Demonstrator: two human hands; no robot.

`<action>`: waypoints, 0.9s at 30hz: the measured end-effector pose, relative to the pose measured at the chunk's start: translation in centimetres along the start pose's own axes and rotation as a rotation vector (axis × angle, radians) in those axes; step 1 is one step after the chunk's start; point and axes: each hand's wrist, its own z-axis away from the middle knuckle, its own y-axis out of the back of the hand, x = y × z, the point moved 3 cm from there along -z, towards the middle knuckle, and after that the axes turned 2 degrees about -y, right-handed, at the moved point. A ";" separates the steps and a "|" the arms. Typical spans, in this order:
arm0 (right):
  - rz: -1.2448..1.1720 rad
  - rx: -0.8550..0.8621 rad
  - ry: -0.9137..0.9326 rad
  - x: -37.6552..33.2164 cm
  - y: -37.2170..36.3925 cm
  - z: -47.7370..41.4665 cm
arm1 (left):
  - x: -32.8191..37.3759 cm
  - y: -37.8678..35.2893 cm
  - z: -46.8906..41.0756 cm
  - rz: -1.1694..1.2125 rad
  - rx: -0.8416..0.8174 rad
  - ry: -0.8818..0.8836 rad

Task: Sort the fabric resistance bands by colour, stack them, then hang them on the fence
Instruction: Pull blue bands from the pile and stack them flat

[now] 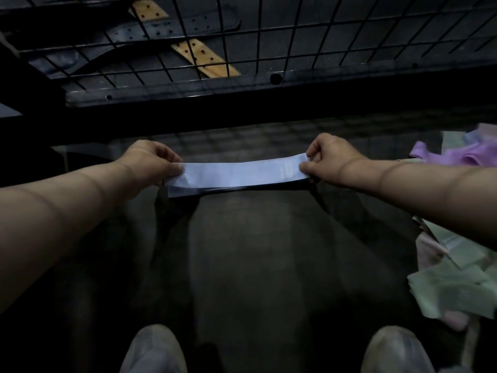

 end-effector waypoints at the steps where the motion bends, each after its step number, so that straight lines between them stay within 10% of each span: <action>1: 0.007 0.005 0.009 0.1 0.0 0.0 | 0.0 -0.1 0.0 -0.003 0.005 -0.008; 12: 0.063 0.029 0.065 0.2 -0.1 -0.1 | 0.2 -0.4 -0.3 -0.138 0.025 -0.075; 27: 0.730 -0.032 0.388 -0.5 -1.2 0.5 | 1.2 -1.6 1.4 -0.985 -0.103 -0.381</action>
